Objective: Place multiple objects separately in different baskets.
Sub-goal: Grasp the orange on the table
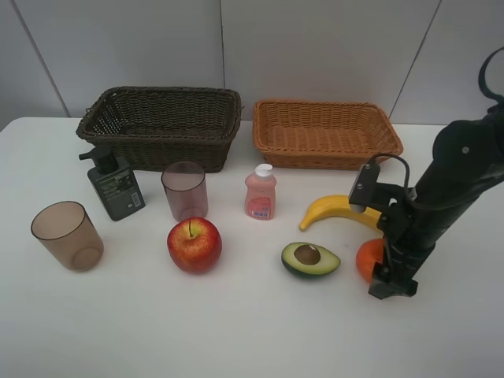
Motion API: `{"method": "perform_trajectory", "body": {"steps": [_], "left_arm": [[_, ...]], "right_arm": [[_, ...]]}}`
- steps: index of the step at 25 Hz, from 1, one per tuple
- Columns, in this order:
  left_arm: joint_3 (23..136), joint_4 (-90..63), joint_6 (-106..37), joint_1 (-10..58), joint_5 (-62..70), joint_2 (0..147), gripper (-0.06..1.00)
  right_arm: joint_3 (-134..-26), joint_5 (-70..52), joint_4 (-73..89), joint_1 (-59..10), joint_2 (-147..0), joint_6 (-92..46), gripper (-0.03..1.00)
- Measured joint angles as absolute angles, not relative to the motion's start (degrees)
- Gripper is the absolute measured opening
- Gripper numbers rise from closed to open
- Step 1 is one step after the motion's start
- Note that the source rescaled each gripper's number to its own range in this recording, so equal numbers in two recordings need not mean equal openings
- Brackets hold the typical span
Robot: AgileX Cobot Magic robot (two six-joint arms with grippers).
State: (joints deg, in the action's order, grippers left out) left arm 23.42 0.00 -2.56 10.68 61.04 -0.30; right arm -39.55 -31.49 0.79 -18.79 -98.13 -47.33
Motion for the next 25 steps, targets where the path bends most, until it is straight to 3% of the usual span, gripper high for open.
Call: {"method": "perform_trajectory", "body": {"steps": [5,6,9,25], "left_arm": [[23.4,0.0,-2.6,10.7,61.0,-0.3,1.00],[23.4,0.0,-2.6,10.7,61.0,-0.3,1.00],[23.4,0.0,-2.6,10.7,61.0,-0.3,1.00],[23.4,0.0,-2.6,10.7,61.0,-0.3,1.00]], "right_arm": [[-39.6,-31.1,0.8,-18.8,-98.5,-47.3,0.96],[-39.6,-31.0,0.8,-18.8,-98.5,-47.3,0.90],[-39.6,-30.9,0.7,-18.8,-98.5,-47.3,0.60],[-39.6,-32.1,0.8,-18.8,-98.5,-47.4,0.61]]}}
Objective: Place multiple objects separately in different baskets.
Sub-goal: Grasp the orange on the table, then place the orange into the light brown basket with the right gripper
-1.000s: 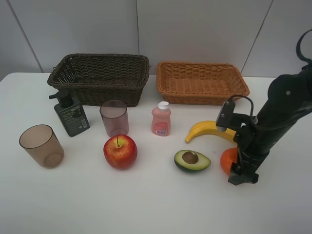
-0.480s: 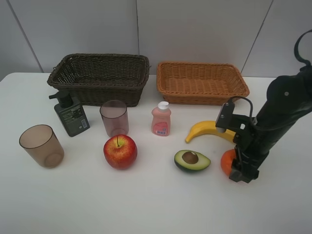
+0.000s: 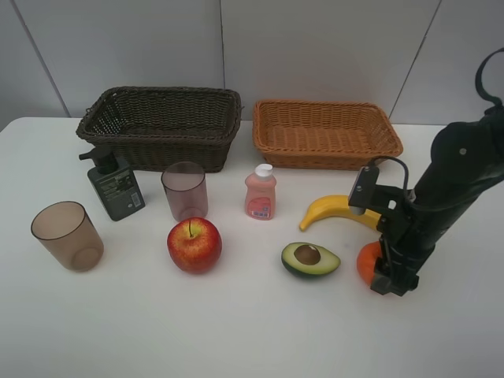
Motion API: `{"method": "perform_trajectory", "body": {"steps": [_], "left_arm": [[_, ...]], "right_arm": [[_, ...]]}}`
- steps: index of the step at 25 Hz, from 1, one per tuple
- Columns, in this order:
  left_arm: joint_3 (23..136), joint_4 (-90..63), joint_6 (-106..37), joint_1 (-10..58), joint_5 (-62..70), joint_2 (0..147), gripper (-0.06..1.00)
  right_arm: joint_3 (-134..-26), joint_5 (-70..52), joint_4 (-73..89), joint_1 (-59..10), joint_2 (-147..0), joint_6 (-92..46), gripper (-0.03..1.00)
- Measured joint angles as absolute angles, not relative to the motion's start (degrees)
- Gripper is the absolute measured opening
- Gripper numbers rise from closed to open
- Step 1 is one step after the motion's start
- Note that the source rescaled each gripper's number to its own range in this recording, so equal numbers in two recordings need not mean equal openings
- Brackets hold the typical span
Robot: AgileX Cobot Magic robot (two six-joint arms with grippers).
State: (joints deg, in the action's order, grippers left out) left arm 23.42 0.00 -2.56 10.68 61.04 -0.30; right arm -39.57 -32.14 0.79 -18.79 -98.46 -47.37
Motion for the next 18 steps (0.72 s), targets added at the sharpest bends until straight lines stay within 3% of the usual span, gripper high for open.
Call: {"method": "perform_trajectory", "body": {"steps": [18], "left_arm": [[23.4,0.0,-2.6,10.7,61.0,-0.3,1.00]], "right_arm": [[-39.6,-32.5,-0.3,-18.8,-86.1,-47.4,0.61]]}}
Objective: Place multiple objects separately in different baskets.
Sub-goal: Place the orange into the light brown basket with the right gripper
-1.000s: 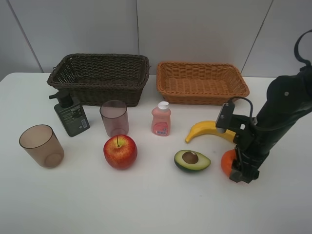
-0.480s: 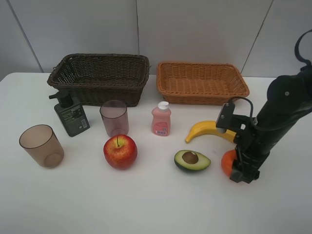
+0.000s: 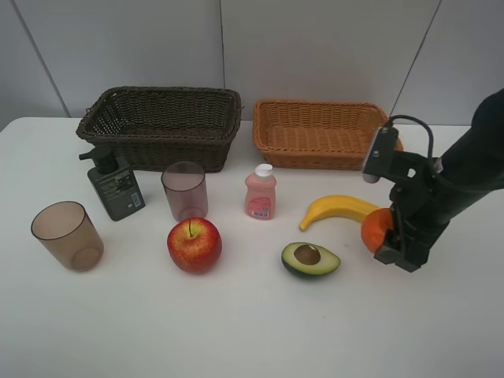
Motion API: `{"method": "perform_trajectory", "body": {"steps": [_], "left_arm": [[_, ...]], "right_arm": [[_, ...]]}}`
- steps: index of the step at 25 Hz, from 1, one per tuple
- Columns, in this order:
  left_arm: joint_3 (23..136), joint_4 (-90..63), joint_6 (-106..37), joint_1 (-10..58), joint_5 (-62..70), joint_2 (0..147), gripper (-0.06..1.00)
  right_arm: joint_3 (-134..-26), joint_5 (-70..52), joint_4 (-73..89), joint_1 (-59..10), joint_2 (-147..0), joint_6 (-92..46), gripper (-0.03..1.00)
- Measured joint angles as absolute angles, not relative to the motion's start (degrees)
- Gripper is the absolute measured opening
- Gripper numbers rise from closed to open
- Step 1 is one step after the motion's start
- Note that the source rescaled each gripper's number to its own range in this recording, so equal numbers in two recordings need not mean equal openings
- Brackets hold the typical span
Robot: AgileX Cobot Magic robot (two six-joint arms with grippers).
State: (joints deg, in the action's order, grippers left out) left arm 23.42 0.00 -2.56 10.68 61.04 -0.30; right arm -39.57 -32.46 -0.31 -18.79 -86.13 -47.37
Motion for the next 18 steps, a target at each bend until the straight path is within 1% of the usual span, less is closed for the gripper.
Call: {"method": "perform_trajectory", "body": {"steps": [6,14,18], "left_arm": [[23.4,0.0,-2.6,10.7,61.0,-0.3,1.00],[23.4,0.0,-2.6,10.7,61.0,-0.3,1.00],[23.4,0.0,-2.6,10.7,61.0,-0.3,1.00]], "right_arm": [[-41.6,-34.2,-0.5,-18.8,-82.5,-47.4,0.61],[-51.6,-36.0,-0.5,-18.8,-82.4,-47.4,0.61],[-55.5,-33.0,-0.6,-18.8,-82.5,-47.4,0.61]]}}
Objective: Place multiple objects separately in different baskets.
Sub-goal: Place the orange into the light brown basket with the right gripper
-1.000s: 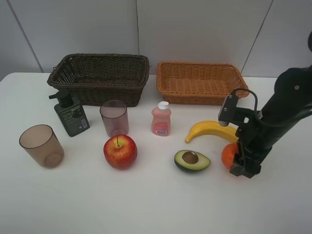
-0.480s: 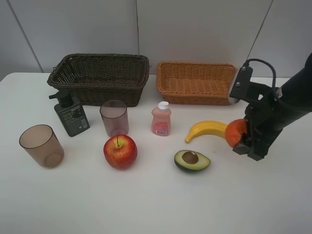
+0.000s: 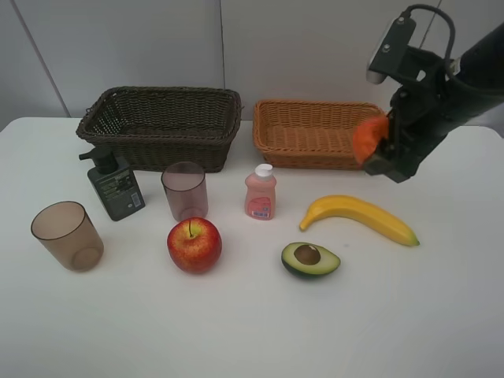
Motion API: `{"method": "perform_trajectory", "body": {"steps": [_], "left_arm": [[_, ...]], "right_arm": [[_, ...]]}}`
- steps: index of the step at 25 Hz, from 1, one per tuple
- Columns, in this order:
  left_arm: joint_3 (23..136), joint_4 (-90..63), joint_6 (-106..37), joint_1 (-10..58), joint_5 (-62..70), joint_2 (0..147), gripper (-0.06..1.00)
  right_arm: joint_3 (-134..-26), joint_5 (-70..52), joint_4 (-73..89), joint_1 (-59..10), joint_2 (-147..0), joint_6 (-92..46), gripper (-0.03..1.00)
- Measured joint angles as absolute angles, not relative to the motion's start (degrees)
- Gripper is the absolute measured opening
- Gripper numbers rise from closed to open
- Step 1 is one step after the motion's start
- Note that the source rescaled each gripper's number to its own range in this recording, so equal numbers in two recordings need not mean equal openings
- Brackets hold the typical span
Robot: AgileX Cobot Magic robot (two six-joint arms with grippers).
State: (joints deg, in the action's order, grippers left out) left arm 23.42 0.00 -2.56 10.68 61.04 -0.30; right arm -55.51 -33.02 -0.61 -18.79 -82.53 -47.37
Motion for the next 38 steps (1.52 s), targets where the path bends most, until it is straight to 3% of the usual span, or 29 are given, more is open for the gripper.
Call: {"method": "perform_trajectory", "body": {"steps": [12,22,38], "left_arm": [[23.4,0.0,-2.6,10.7,61.0,-0.3,1.00],[23.4,0.0,-2.6,10.7,61.0,-0.3,1.00],[23.4,0.0,-2.6,10.7,61.0,-0.3,1.00]], "right_arm": [[-68.4,-18.4,7.6,-12.0,-96.3,-47.4,0.61],[-73.1,-7.0,8.3,-10.4,-110.0,-47.4,0.61],[-73.3,-6.2,10.7,-9.8,-114.1,-47.4,0.61]]}}
